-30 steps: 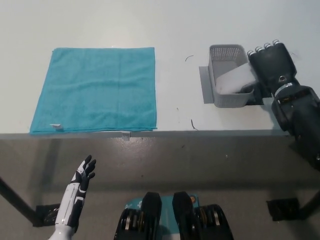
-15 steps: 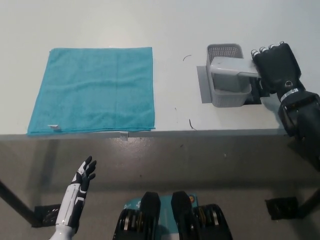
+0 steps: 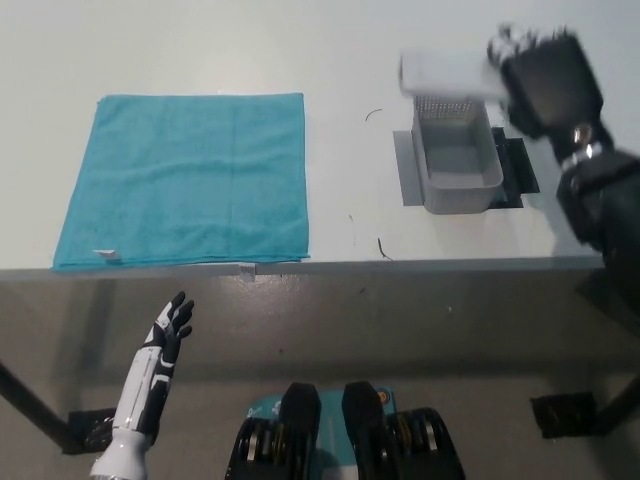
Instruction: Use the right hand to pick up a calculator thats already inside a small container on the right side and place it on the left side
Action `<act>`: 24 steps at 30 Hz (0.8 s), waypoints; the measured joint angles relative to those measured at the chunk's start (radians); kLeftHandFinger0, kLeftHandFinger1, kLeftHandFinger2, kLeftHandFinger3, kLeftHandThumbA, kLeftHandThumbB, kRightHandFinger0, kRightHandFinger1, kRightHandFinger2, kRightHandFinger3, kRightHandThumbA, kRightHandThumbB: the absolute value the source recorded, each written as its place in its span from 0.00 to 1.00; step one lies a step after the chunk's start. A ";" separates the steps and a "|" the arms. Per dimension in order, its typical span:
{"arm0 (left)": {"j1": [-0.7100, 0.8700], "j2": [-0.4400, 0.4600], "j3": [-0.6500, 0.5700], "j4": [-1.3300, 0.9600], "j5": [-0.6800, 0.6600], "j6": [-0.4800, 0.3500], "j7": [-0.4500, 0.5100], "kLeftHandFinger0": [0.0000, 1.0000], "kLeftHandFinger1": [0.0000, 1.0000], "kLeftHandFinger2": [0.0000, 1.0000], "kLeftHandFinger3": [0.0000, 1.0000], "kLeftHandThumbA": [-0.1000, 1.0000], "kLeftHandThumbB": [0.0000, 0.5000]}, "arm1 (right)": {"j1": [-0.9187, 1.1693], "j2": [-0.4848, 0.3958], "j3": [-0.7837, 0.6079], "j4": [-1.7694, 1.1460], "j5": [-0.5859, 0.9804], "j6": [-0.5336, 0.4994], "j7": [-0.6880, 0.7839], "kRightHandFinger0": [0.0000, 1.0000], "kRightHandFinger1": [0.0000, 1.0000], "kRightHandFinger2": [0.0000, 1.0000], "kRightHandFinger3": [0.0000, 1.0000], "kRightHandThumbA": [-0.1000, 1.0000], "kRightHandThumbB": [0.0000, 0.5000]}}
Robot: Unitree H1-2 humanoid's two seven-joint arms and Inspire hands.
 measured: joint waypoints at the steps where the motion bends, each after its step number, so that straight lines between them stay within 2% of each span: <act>1: -0.003 0.000 0.000 0.000 0.001 0.000 0.000 1.00 1.00 1.00 1.00 1.00 0.00 | -0.027 -0.005 -0.014 -0.047 0.009 -0.003 0.000 0.00 0.27 0.69 0.48 0.00 0.39; 2: -0.004 0.000 0.000 0.000 0.001 0.000 0.000 1.00 1.00 1.00 1.00 1.00 0.00 | -0.036 -0.007 -0.019 -0.061 0.011 -0.005 0.000 0.00 0.25 0.68 0.47 0.00 0.45; 4: -0.004 0.000 0.000 0.000 0.000 -0.001 0.000 1.00 1.00 1.00 1.00 1.00 0.00 | -0.075 -0.010 -0.035 -0.099 0.017 -0.010 -0.001 0.00 0.24 0.70 0.53 0.00 0.48; 6: -0.005 0.000 0.000 0.000 0.000 -0.001 0.000 1.00 1.00 1.00 1.00 1.00 0.00 | -0.102 -0.010 -0.041 -0.124 0.019 -0.010 -0.002 0.00 0.22 0.66 0.52 0.00 0.57; 7: -0.005 0.000 0.001 0.000 0.000 -0.001 0.000 1.00 1.00 1.00 1.00 1.00 0.00 | -0.111 -0.008 -0.041 -0.132 0.020 -0.010 -0.002 0.00 0.22 0.66 0.52 0.00 0.58; 11: -0.005 0.001 0.000 0.000 0.002 -0.001 0.000 1.00 1.00 1.00 1.00 1.00 0.00 | -0.121 0.009 -0.038 -0.135 0.019 -0.009 -0.002 0.00 0.26 0.69 0.57 0.00 0.49; 14: -0.005 0.001 0.000 0.000 0.002 -0.001 0.000 1.00 1.00 1.00 1.00 1.00 0.00 | -0.121 0.029 -0.026 -0.133 0.020 -0.011 0.002 0.00 0.23 0.65 0.56 0.00 0.56; 15: -0.005 0.001 0.000 0.000 0.002 -0.001 0.000 1.00 1.00 1.00 1.00 1.00 0.00 | -0.121 0.036 -0.023 -0.130 0.020 -0.012 0.003 0.00 0.24 0.67 0.54 0.00 0.54; 19: -0.005 0.001 0.000 0.000 0.003 -0.001 0.000 1.00 1.00 1.00 1.00 1.00 0.00 | -0.137 0.094 0.010 -0.065 0.021 -0.014 0.001 0.00 0.30 0.74 0.59 0.00 0.52; 21: -0.005 0.001 0.000 0.000 0.004 -0.002 0.000 1.00 1.00 1.00 1.00 1.00 0.00 | -0.149 0.128 0.028 -0.019 0.021 -0.016 -0.004 0.00 0.26 0.67 0.55 0.00 0.51; 22: -0.005 0.001 0.000 0.000 0.004 -0.002 0.000 1.00 1.00 1.00 1.00 1.00 0.00 | -0.160 0.150 0.036 0.013 0.024 -0.021 -0.010 0.00 0.15 0.55 0.47 0.00 0.55; 24: -0.005 0.002 0.000 0.000 0.005 -0.002 0.000 1.00 1.00 1.00 1.00 1.00 0.00 | -0.185 0.200 0.056 0.081 0.028 -0.027 -0.016 0.00 0.06 0.48 0.41 0.00 0.55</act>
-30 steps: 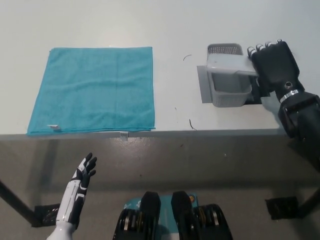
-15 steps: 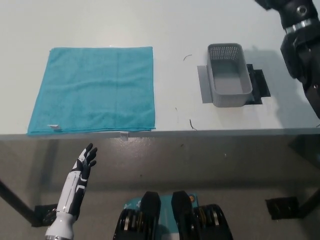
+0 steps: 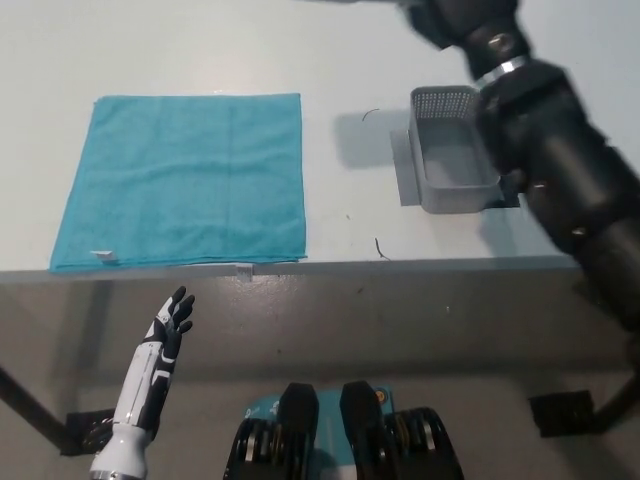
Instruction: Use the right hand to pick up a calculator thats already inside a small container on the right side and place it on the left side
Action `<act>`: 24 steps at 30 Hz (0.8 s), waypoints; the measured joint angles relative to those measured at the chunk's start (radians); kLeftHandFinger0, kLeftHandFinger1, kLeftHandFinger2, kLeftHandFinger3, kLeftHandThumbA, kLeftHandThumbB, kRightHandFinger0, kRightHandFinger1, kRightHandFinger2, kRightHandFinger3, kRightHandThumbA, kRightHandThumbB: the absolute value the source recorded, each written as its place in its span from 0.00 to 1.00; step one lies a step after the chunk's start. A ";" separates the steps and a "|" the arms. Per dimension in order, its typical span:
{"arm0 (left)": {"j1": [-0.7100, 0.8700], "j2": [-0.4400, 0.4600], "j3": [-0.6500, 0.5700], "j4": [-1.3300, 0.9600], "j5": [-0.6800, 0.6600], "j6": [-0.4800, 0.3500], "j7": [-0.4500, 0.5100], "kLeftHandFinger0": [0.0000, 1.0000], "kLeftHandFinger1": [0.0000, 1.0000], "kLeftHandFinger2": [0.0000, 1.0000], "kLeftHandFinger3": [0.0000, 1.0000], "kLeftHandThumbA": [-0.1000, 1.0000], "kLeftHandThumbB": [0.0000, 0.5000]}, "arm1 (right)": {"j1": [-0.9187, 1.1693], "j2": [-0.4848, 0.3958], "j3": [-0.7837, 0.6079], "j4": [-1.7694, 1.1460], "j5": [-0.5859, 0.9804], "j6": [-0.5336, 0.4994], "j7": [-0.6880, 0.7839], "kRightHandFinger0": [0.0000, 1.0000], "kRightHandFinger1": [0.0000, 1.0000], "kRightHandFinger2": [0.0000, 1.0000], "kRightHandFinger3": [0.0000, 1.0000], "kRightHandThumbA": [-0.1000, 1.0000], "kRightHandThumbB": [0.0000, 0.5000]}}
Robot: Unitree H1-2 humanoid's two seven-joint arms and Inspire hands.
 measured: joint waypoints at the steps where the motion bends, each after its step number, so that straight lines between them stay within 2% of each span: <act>1: 0.000 0.000 0.000 -0.001 0.000 0.000 0.000 1.00 1.00 1.00 1.00 1.00 0.00 | -0.013 0.026 0.013 0.036 0.001 -0.003 -0.004 0.00 0.04 0.47 0.37 0.00 0.56; 2: 0.001 0.000 0.000 0.000 0.000 0.000 0.000 1.00 1.00 1.00 1.00 1.00 0.00 | -0.027 0.051 0.023 0.069 0.002 -0.004 -0.006 0.00 0.05 0.48 0.37 0.00 0.60; 4: 0.002 0.000 0.000 -0.001 0.000 0.000 0.000 1.00 1.00 1.00 1.00 1.00 0.00 | -0.052 0.099 0.039 0.124 0.004 -0.005 -0.008 0.00 0.04 0.47 0.34 0.00 0.60; 5: 0.003 0.000 0.000 -0.001 0.000 0.000 0.000 1.00 1.00 1.00 1.00 1.00 0.02 | -0.071 0.134 0.048 0.161 0.006 -0.006 -0.009 0.00 0.01 0.42 0.25 0.00 0.67; 6: 0.004 0.000 0.001 -0.001 0.000 0.000 0.000 1.00 1.00 1.00 1.00 1.00 0.01 | -0.086 0.162 0.056 0.191 0.008 -0.009 -0.009 0.00 0.00 0.38 0.19 0.00 0.69; 9: 0.005 0.000 0.002 -0.001 0.000 0.000 0.000 1.00 1.00 1.00 1.00 1.00 0.03 | -0.132 0.235 0.065 0.285 0.017 -0.018 -0.027 0.00 0.00 0.34 0.14 0.00 0.69; 10: 0.005 0.000 0.002 0.000 0.000 0.000 0.000 1.00 1.00 1.00 1.00 1.00 0.05 | -0.147 0.260 0.069 0.319 0.020 -0.020 -0.033 0.00 0.00 0.33 0.20 0.00 0.71; 11: 0.005 0.000 0.002 -0.001 0.000 0.000 0.000 1.00 1.00 1.00 1.00 1.00 0.06 | -0.163 0.280 0.072 0.349 0.023 -0.022 -0.037 0.00 0.00 0.29 0.20 0.00 0.71; 13: 0.007 0.000 0.004 -0.001 0.000 0.000 0.000 1.00 1.00 1.00 1.00 1.00 0.07 | -0.193 0.316 0.076 0.400 0.029 -0.025 -0.043 0.00 0.00 0.28 0.33 0.00 0.68; 14: 0.008 0.001 0.004 -0.001 0.000 0.000 0.000 1.00 1.00 1.00 1.00 1.00 0.05 | -0.203 0.327 0.079 0.416 0.030 -0.025 -0.045 0.00 0.00 0.27 0.39 0.00 0.70; 16: 0.011 0.002 0.005 -0.001 0.000 -0.001 0.000 1.00 1.00 1.00 1.00 1.00 0.05 | -0.233 0.362 0.085 0.462 0.041 -0.029 -0.048 0.00 0.00 0.17 0.47 0.00 0.79; 18: 0.011 0.002 0.005 0.000 0.000 -0.001 0.000 1.00 1.00 1.00 1.00 1.00 0.08 | -0.251 0.385 0.095 0.495 0.048 -0.030 -0.052 0.00 0.00 0.16 0.43 0.00 0.75; 20: 0.011 0.002 0.005 0.000 0.001 -0.001 0.000 1.00 1.00 1.00 1.00 1.00 0.10 | -0.261 0.405 0.107 0.528 0.053 -0.029 -0.054 0.00 0.00 0.14 0.44 0.00 0.77; 21: 0.012 0.002 0.005 -0.001 0.001 -0.001 0.000 1.00 1.00 1.00 1.00 1.00 0.10 | -0.263 0.413 0.110 0.542 0.057 -0.029 -0.053 0.00 0.00 0.13 0.45 0.00 0.73; 24: 0.016 0.002 0.005 -0.001 0.003 -0.001 0.000 1.00 1.00 1.00 1.00 1.00 0.05 | -0.266 0.437 0.122 0.587 0.068 -0.026 -0.036 0.00 0.00 0.11 0.46 0.02 0.78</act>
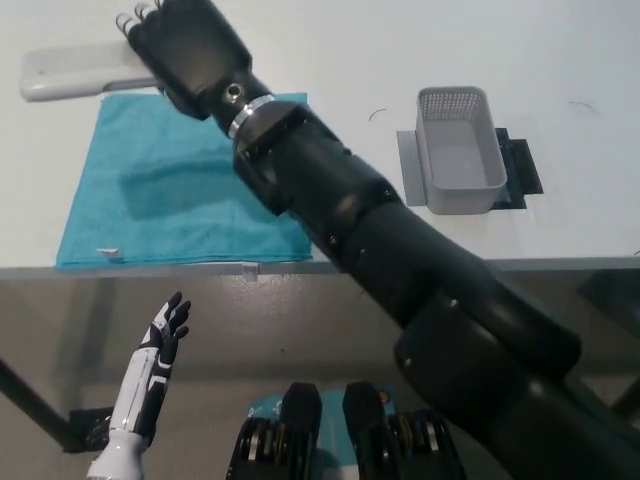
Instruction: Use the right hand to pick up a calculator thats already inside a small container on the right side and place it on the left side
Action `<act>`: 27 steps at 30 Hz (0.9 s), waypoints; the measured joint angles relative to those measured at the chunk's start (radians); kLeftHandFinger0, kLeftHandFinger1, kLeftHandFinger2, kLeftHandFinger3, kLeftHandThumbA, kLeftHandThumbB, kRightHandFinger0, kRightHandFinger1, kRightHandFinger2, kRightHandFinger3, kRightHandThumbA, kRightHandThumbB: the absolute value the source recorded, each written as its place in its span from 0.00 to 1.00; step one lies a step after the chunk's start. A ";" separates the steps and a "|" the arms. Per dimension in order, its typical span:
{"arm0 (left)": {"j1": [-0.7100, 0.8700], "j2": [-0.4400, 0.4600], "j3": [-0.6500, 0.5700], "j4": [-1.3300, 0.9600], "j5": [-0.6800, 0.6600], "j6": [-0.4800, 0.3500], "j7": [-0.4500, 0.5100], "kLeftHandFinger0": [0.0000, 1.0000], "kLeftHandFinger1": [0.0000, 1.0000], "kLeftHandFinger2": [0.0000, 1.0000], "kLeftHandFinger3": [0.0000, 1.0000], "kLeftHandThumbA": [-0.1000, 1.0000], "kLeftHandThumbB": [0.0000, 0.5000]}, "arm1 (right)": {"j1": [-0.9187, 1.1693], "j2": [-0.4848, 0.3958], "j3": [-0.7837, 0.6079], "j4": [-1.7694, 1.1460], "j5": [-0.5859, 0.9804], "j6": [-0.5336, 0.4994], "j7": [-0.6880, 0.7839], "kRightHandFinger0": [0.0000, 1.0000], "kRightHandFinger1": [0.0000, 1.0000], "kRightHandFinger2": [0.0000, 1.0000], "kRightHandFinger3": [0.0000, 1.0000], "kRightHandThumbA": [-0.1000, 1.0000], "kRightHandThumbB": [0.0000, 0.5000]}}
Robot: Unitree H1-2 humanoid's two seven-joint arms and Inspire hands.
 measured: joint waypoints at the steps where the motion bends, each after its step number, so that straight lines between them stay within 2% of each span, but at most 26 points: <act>1: 0.003 0.000 0.000 -0.001 0.003 0.000 0.000 1.00 1.00 1.00 1.00 1.00 0.02 | 0.000 0.006 0.005 0.014 0.003 0.002 0.008 0.00 0.00 0.09 0.45 0.00 0.79; 4: 0.010 0.000 -0.001 -0.005 0.007 0.000 0.000 1.00 1.00 1.00 1.00 1.00 0.00 | 0.001 0.015 0.007 0.031 0.011 0.003 0.026 0.00 0.00 0.07 0.43 0.00 0.74; 7: 0.023 0.000 -0.003 -0.009 0.010 0.000 0.000 1.00 1.00 1.00 1.00 1.00 0.02 | 0.002 0.020 0.007 0.044 0.029 0.004 0.047 0.00 0.00 0.08 0.43 0.00 0.75; 8: 0.027 0.000 -0.003 -0.011 0.012 0.000 0.000 1.00 1.00 1.00 1.00 1.00 0.00 | 0.004 0.022 0.009 0.045 0.034 0.006 0.053 0.00 0.00 0.09 0.43 0.00 0.80; 11: 0.043 0.000 -0.007 -0.025 0.017 0.000 0.000 1.00 1.00 1.00 1.00 1.00 0.02 | 0.014 0.030 0.014 0.049 0.045 0.016 0.071 0.00 0.00 0.11 0.48 0.00 0.72; 15: 0.073 -0.002 -0.012 -0.031 0.027 -0.001 0.000 1.00 1.00 1.00 1.00 1.00 0.02 | 0.039 0.040 0.021 0.059 0.059 0.038 0.106 0.00 0.00 0.13 0.47 0.00 0.75; 18: 0.101 -0.002 -0.018 -0.036 0.032 -0.001 0.000 1.00 1.00 1.00 1.00 1.00 0.00 | 0.078 0.043 0.030 0.061 0.070 0.054 0.120 0.00 0.00 0.18 0.53 0.00 0.74; 21: 0.123 -0.001 -0.022 -0.041 0.039 -0.001 0.000 1.00 1.00 1.00 1.00 1.00 0.01 | 0.119 0.043 0.035 0.065 0.076 0.066 0.133 0.00 0.00 0.15 0.55 0.00 0.71; 23: 0.127 -0.001 -0.024 -0.041 0.045 -0.001 0.000 1.00 1.00 1.00 1.00 1.00 0.00 | 0.140 0.041 0.041 0.067 0.080 0.072 0.140 0.00 0.00 0.18 0.57 0.00 0.69; 27: 0.127 -0.001 -0.024 -0.044 0.055 -0.001 0.001 1.00 1.00 1.00 1.00 1.00 0.00 | 0.153 0.036 0.053 0.071 0.088 0.084 0.146 0.00 0.00 0.18 0.56 0.00 0.72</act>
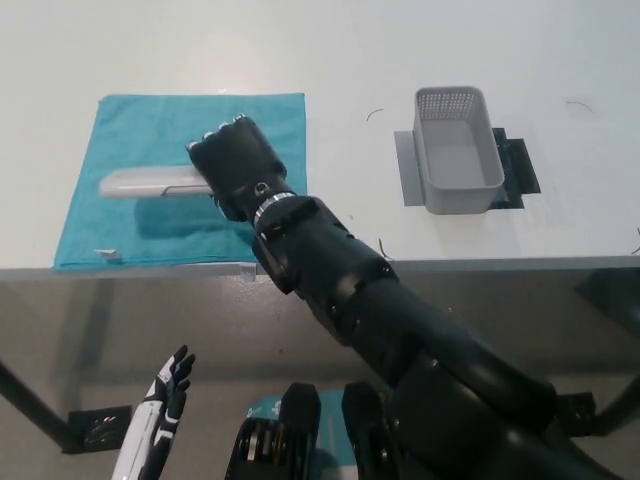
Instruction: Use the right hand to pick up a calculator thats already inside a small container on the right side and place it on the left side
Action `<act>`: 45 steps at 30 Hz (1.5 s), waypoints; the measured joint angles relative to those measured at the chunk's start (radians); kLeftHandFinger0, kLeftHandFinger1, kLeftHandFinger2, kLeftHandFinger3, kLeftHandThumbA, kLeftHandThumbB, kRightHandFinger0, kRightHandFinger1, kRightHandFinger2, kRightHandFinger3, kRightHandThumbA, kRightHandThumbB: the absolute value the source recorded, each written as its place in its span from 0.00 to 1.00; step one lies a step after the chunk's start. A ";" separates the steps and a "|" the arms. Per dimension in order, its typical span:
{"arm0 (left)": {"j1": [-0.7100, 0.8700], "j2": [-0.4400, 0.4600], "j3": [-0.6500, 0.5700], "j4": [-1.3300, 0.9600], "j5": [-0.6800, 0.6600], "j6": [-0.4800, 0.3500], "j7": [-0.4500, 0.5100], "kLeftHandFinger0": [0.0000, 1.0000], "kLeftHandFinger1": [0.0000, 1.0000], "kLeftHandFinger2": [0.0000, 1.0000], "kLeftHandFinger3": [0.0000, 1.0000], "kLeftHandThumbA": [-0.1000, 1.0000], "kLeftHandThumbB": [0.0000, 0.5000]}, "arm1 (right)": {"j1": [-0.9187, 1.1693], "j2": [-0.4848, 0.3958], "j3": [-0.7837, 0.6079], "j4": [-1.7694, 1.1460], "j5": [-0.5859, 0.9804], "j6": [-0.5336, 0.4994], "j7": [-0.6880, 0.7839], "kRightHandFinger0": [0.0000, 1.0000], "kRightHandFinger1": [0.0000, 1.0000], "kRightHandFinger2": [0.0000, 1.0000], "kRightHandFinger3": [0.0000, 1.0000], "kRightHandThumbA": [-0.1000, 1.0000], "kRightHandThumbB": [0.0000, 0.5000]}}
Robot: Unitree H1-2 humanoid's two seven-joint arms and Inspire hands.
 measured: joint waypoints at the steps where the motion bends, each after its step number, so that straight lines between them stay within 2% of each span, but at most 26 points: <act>1: 0.000 0.000 0.000 0.000 0.001 0.000 0.000 1.00 1.00 1.00 1.00 1.00 0.00 | 0.000 -0.003 0.000 0.000 0.003 0.000 0.000 0.00 0.00 0.16 0.56 0.00 0.70; 2: 0.000 0.000 -0.001 0.000 0.002 0.000 0.000 1.00 1.00 1.00 1.00 1.00 0.00 | 0.000 -0.006 -0.001 0.000 0.006 0.000 0.000 0.00 0.00 0.15 0.53 0.00 0.67; 5: -0.002 0.000 -0.001 0.000 0.003 0.000 0.000 1.00 1.00 1.00 1.00 1.00 0.00 | 0.000 -0.016 -0.003 0.000 0.022 0.001 0.003 0.00 0.00 0.17 0.56 0.00 0.67; 7: -0.004 0.000 -0.002 0.000 0.003 0.000 0.000 1.00 1.00 1.00 1.00 1.00 0.00 | 0.000 -0.022 -0.009 0.000 0.032 0.002 0.007 0.00 0.00 0.12 0.49 0.00 0.62; 8: -0.004 0.000 -0.002 0.000 0.003 0.000 0.000 1.00 1.00 1.00 1.00 1.00 0.00 | 0.000 -0.025 -0.013 0.000 0.037 0.002 0.007 0.10 0.23 0.49 0.78 0.26 0.45; 9: -0.004 0.000 -0.002 0.000 0.003 0.000 0.000 1.00 1.00 1.00 1.00 1.00 0.00 | -0.001 -0.030 -0.025 0.000 0.049 0.003 0.007 0.61 0.84 1.00 1.00 0.54 0.72; 10: -0.005 0.001 -0.002 0.000 0.003 0.000 0.000 1.00 1.00 1.00 1.00 1.00 0.01 | -0.001 -0.033 -0.042 0.000 0.063 0.005 0.010 0.93 1.00 1.00 1.00 0.65 0.85; 11: -0.006 0.001 -0.002 0.000 0.003 0.000 0.000 1.00 1.00 1.00 1.00 1.00 0.02 | -0.002 -0.035 -0.064 0.000 0.077 0.009 0.013 1.00 1.00 1.00 1.00 0.70 0.94; 12: -0.007 0.001 -0.002 0.000 0.002 0.000 0.000 1.00 1.00 1.00 1.00 1.00 0.01 | -0.003 -0.037 -0.080 0.000 0.092 0.014 0.018 1.00 1.00 1.00 1.00 0.75 1.00; 15: -0.009 0.001 -0.002 0.000 0.003 0.000 0.000 1.00 1.00 1.00 1.00 1.00 0.00 | -0.016 -0.039 -0.114 0.000 0.126 0.029 0.044 1.00 1.00 1.00 1.00 0.85 1.00; 30: -0.023 0.004 -0.002 0.000 0.003 -0.001 0.000 1.00 1.00 1.00 1.00 1.00 0.00 | -0.106 -0.038 -0.132 -0.001 0.205 0.066 0.144 1.00 1.00 1.00 1.00 0.85 1.00; 32: -0.023 0.004 -0.002 0.000 0.003 -0.001 0.000 1.00 1.00 1.00 1.00 1.00 0.00 | -0.106 -0.039 -0.133 -0.002 0.213 0.065 0.152 1.00 1.00 1.00 1.00 0.90 1.00; 34: -0.024 0.004 -0.002 0.000 0.003 -0.001 -0.001 1.00 1.00 1.00 1.00 1.00 0.01 | -0.109 -0.041 -0.158 -0.004 0.236 0.056 0.176 1.00 1.00 1.00 1.00 0.99 1.00; 37: -0.026 0.004 -0.002 0.000 0.003 -0.001 0.000 1.00 1.00 1.00 1.00 1.00 0.00 | -0.128 -0.053 -0.210 -0.018 0.278 0.033 0.203 1.00 1.00 1.00 1.00 1.00 1.00; 40: -0.031 0.004 -0.002 0.002 0.003 -0.001 -0.001 1.00 1.00 1.00 1.00 1.00 0.00 | -0.153 -0.082 -0.269 -0.083 0.318 -0.004 0.213 1.00 1.00 1.00 1.00 1.00 0.88; 43: -0.035 0.004 -0.002 0.006 0.003 -0.001 -0.001 1.00 1.00 1.00 1.00 1.00 0.04 | -0.157 -0.120 -0.314 -0.209 0.347 -0.030 0.216 1.00 1.00 1.00 1.00 1.00 0.87; 45: -0.035 0.004 -0.002 0.011 0.003 0.001 -0.001 1.00 1.00 1.00 1.00 1.00 0.00 | -0.140 -0.135 -0.328 -0.281 0.353 -0.034 0.217 1.00 1.00 1.00 1.00 1.00 0.86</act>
